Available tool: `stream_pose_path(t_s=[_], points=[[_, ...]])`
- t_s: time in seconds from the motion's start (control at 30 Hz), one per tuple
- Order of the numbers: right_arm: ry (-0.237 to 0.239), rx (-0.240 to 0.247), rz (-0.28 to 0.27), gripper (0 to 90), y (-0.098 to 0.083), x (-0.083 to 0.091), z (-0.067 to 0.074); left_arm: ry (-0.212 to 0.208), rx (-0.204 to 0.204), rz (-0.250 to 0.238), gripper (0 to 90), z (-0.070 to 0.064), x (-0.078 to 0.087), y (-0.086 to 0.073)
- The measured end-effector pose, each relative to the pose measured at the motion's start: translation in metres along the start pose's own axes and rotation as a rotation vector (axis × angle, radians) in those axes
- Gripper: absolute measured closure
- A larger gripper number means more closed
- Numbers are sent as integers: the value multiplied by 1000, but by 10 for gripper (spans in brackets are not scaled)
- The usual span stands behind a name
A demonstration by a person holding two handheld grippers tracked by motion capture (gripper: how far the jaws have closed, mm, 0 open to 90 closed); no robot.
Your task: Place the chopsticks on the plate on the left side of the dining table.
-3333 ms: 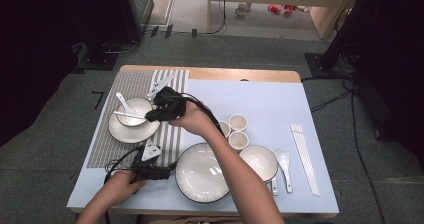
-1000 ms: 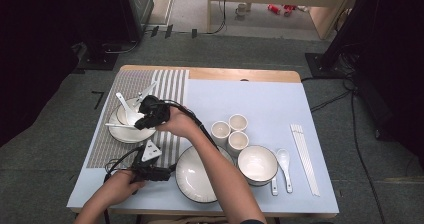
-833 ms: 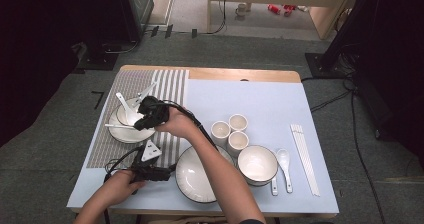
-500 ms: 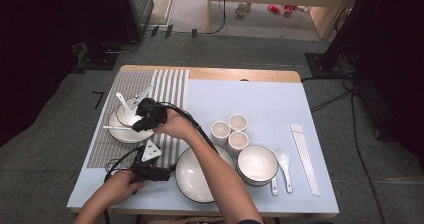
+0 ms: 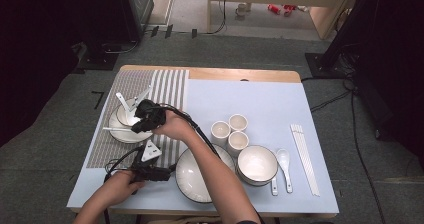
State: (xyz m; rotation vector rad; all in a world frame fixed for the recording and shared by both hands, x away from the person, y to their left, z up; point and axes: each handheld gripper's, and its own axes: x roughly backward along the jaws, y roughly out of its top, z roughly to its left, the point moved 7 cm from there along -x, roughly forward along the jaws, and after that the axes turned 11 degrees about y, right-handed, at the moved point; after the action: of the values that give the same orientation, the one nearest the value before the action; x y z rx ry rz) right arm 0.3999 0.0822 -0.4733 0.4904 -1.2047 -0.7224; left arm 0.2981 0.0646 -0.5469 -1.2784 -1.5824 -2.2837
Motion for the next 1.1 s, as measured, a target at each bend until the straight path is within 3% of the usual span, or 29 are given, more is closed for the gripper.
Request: stream_pose_path(t_s=[0.47, 0.73, 1.1], points=[[29, -18, -6, 852, -5, -9, -5, -3, 7, 1, 138, 0, 0, 0], [15, -14, 41, 852, -11, -18, -6, -1, 3, 2, 137, 0, 0, 0], [24, -16, 42, 852, -14, -29, -8, -4, 3, 2, 137, 0, 0, 0]])
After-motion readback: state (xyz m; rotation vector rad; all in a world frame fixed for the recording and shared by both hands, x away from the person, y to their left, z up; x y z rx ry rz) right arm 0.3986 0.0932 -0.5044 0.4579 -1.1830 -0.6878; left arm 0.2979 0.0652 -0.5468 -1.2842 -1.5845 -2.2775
